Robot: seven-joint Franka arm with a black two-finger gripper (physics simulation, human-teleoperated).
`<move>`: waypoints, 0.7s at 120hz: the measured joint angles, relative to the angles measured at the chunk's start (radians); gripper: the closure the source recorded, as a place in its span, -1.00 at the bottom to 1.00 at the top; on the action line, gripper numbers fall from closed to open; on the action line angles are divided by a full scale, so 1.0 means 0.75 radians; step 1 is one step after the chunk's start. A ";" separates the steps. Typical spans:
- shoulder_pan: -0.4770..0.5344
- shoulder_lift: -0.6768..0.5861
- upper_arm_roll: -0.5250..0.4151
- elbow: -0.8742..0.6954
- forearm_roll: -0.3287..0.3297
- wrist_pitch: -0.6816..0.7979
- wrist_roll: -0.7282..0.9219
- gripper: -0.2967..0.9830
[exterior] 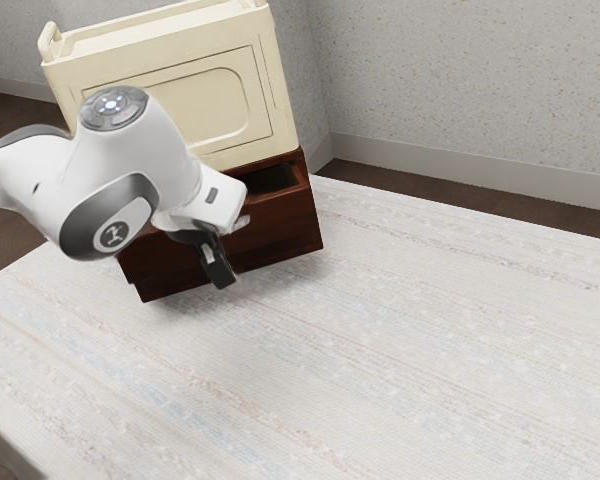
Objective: Pull the drawer handle with one arm to open the drawer
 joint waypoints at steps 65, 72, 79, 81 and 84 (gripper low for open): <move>0.052 0.031 0.050 -0.027 -0.014 0.202 0.032 -0.54; 0.052 0.036 0.050 -0.035 -0.016 0.214 0.033 -0.54; 0.052 0.041 0.050 -0.052 -0.018 0.228 0.033 -0.54; 0.052 0.042 0.050 -0.062 -0.017 0.233 0.033 -0.56; 0.049 0.043 0.049 -0.074 -0.018 0.241 0.032 -0.57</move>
